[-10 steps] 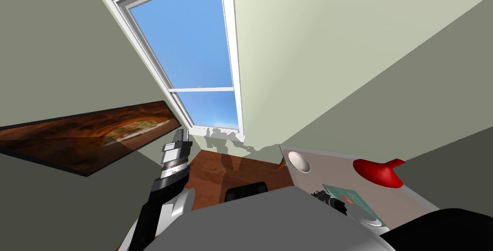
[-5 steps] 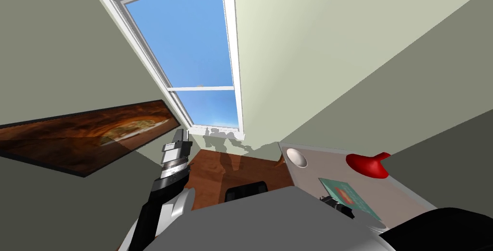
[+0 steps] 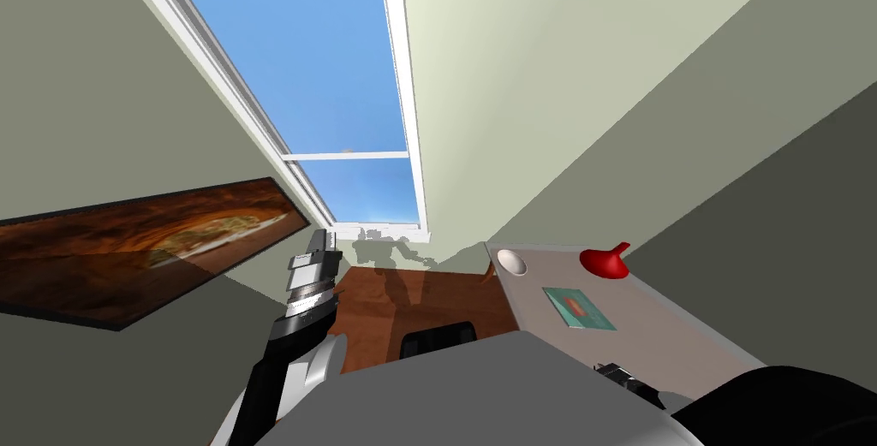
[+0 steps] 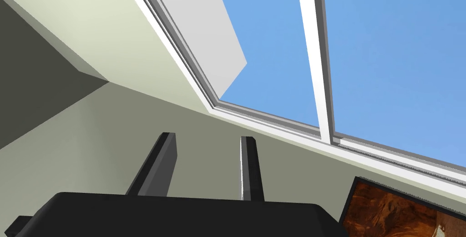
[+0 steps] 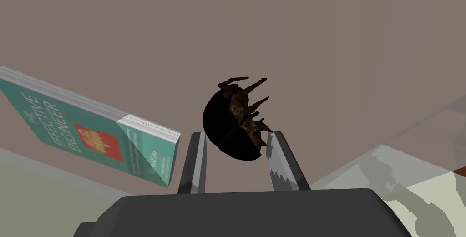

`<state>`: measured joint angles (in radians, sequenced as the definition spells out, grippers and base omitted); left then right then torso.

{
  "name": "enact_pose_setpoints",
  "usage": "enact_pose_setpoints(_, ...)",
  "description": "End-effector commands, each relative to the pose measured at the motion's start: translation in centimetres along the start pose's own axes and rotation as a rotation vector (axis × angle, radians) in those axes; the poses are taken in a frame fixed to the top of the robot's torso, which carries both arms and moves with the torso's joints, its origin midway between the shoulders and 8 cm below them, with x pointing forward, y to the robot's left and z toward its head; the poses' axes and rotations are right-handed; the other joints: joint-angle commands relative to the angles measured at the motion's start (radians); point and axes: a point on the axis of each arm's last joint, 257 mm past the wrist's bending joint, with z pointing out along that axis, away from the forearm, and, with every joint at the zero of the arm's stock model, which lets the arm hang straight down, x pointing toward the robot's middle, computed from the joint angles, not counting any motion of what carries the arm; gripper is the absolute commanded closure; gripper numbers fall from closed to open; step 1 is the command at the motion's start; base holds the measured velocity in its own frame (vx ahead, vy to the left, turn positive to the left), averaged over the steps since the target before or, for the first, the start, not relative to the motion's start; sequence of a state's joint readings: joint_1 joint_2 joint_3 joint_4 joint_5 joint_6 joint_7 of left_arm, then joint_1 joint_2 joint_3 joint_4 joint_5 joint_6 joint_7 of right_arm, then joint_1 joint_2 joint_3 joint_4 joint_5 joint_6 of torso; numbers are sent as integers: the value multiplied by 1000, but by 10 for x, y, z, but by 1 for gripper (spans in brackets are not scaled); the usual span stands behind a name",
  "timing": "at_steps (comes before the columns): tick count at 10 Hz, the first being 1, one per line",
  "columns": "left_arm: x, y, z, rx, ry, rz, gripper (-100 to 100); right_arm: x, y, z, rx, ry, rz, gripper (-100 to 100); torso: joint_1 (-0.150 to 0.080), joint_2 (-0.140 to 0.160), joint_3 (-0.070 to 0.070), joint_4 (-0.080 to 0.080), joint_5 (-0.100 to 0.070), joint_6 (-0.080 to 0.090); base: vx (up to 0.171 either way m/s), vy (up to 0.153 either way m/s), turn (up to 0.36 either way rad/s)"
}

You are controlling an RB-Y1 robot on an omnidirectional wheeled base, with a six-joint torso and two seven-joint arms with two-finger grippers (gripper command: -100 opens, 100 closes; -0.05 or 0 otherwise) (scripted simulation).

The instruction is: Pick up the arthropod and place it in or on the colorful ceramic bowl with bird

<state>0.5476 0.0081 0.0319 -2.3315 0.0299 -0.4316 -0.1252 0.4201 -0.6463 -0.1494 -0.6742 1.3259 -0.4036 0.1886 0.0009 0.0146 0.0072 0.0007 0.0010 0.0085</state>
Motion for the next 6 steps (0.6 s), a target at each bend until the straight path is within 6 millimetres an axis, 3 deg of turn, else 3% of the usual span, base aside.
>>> enact_pose_setpoints(1, 0, 0, 0, 0, 0, 0, 0, 15, -17, -8, 34, 20, 4, 100, 0, 0, 0, 0, 0, 0, -200, 2, -249)
enact_pose_setpoints(3, 0, 0, 0, 0, 0, 0, 0, 16, -37, -15, 63, 21, -1, 100, -2, 1, 1, 1, 0, 0, -199, -20, -194)
enact_pose_setpoints(4, 0, 0, 0, 0, 0, 0, 0, 6, -50, -18, 77, 6, -5, 100, -2, 0, 1, 1, -1, -1, -215, -25, -211)
enact_pose_setpoints(6, 0, 0, 0, 0, 0, 0, 0, -3, -57, -19, 82, -8, -9, 100, -6, 0, 1, 1, -2, 0, -153, -66, -136)
